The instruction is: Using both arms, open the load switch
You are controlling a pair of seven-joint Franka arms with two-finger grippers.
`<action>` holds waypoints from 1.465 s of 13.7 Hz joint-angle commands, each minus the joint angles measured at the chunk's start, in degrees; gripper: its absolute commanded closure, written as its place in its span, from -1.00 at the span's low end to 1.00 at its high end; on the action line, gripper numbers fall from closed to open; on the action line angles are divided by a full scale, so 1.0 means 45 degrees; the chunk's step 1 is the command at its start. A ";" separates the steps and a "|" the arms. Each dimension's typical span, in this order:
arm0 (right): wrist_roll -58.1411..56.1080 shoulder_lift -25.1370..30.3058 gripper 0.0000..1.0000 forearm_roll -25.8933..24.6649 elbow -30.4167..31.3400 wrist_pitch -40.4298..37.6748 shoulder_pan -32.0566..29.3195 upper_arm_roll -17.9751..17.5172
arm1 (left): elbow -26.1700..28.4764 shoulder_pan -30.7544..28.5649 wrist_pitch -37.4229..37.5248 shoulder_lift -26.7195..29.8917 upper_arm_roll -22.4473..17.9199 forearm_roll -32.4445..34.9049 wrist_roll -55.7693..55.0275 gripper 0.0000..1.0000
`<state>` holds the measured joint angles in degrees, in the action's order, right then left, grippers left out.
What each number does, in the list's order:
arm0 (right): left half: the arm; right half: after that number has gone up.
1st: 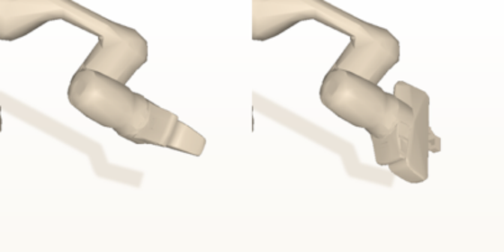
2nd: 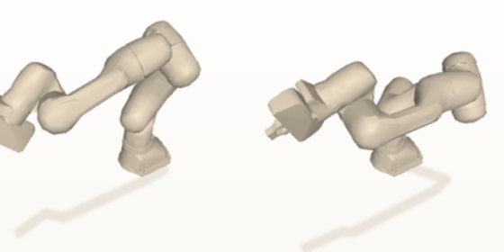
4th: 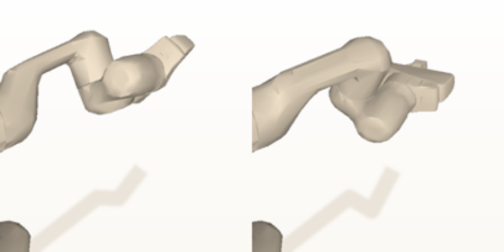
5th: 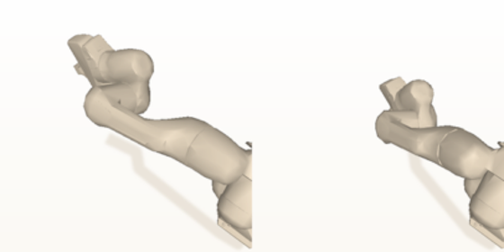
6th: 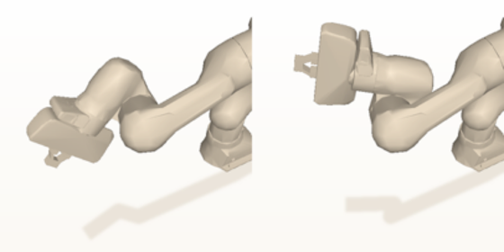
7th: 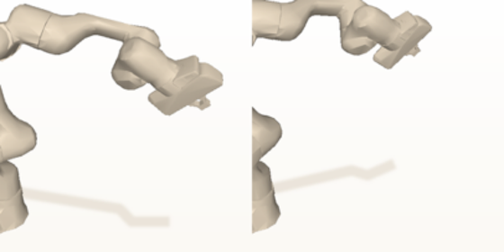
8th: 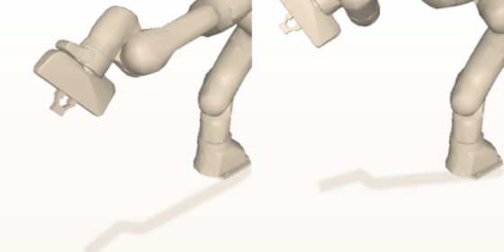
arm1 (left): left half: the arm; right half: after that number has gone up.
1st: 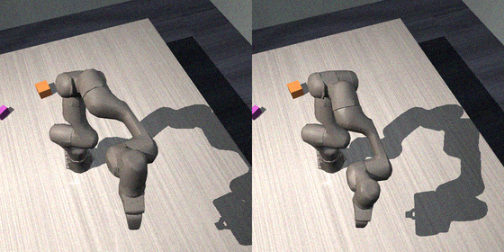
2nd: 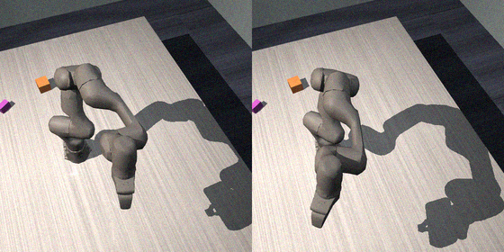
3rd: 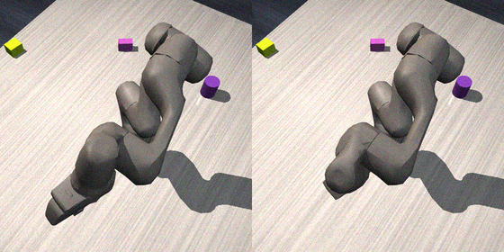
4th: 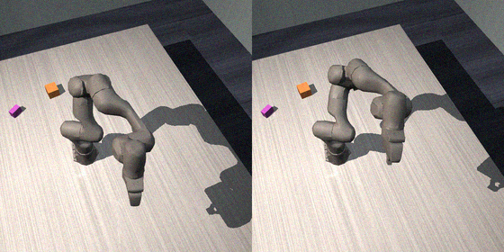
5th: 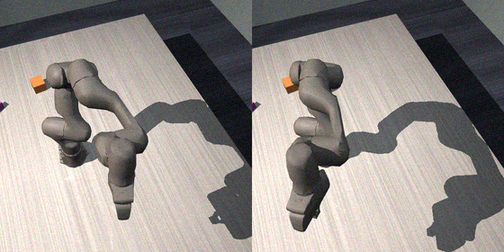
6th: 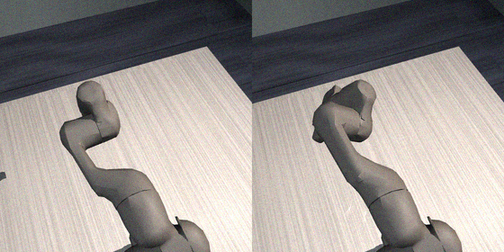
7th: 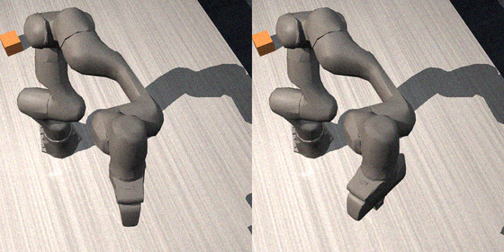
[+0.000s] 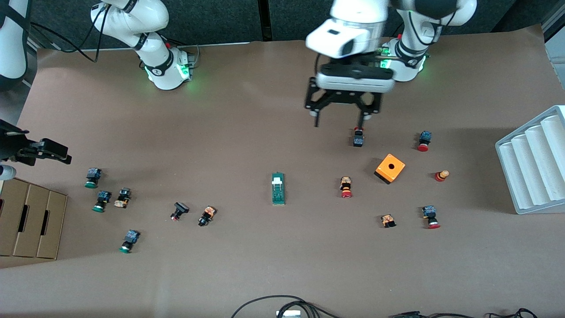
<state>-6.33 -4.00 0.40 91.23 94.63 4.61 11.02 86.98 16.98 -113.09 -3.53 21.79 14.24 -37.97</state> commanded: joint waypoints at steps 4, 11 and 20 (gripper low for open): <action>-0.0059 0.0088 -0.98 -0.0071 -0.0098 0.0124 0.0090 -0.0222 | -0.0109 -0.2268 0.1164 0.0570 -0.0620 -0.2088 0.2864 -1.00; -0.0157 0.0068 -0.98 -0.0071 -0.0118 0.0202 0.0090 -0.0378 | 0.0183 -0.2602 0.1751 0.0395 -0.3862 -0.3575 0.4727 -1.00; -0.0157 -0.0068 -0.98 0.0222 -0.0098 0.0495 0.0070 -0.0379 | 0.0262 -0.3189 0.3118 -0.0229 -0.4413 -0.3536 0.6092 -1.00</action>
<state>-6.41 -4.01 0.48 91.10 96.15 4.80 9.08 88.46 2.80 -99.89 -3.48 1.52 -0.82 -12.43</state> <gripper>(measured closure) 0.009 0.000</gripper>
